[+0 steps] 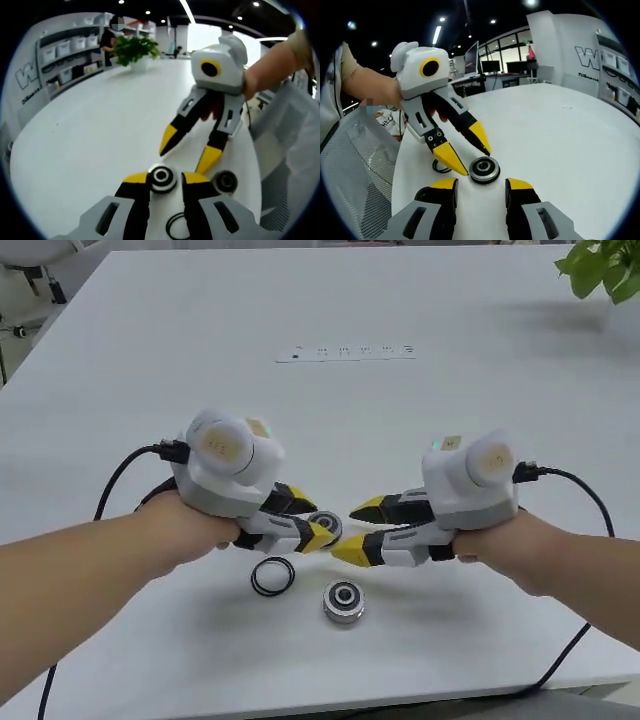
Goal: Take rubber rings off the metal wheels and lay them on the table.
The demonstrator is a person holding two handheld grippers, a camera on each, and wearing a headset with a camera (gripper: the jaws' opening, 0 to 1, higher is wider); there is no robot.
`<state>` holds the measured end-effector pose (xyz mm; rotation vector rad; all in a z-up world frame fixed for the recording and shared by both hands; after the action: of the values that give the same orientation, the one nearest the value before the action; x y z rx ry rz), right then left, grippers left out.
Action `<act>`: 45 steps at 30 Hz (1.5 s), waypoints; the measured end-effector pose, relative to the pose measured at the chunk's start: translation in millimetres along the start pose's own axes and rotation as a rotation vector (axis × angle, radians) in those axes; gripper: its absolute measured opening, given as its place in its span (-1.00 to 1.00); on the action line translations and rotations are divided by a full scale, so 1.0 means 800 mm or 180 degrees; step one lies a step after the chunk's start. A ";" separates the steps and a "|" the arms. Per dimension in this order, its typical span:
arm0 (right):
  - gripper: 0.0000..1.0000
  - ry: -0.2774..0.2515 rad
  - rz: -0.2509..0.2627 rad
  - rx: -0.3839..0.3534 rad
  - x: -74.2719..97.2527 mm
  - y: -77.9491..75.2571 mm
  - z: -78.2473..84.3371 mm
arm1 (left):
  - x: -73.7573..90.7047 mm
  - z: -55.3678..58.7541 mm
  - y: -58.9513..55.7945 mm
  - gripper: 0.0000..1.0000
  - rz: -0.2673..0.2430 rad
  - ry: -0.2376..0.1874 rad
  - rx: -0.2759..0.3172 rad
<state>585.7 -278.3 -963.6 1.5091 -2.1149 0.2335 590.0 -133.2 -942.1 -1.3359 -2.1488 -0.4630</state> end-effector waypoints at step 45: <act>-0.39 -0.0016 0.0105 0.0009 -0.026 -0.003 -0.003 | -0.005 0.004 -0.005 -0.72 -0.0169 -0.0047 0.0206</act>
<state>593.8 -260.5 -972.5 1.4788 -2.1455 0.2448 587.3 -135.9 -947.4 -1.2534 -2.1969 -0.4020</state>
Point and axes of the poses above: the centre of the closed fingertips' face, and the gripper's own axes: x roughly backward along the fingers, y roughly to its left, z roughly out of its underside, the point moved 9 cm from there along x, roughly backward along the fingers, and after that the axes turned 1 degree about -z, right-handed, at the moved point
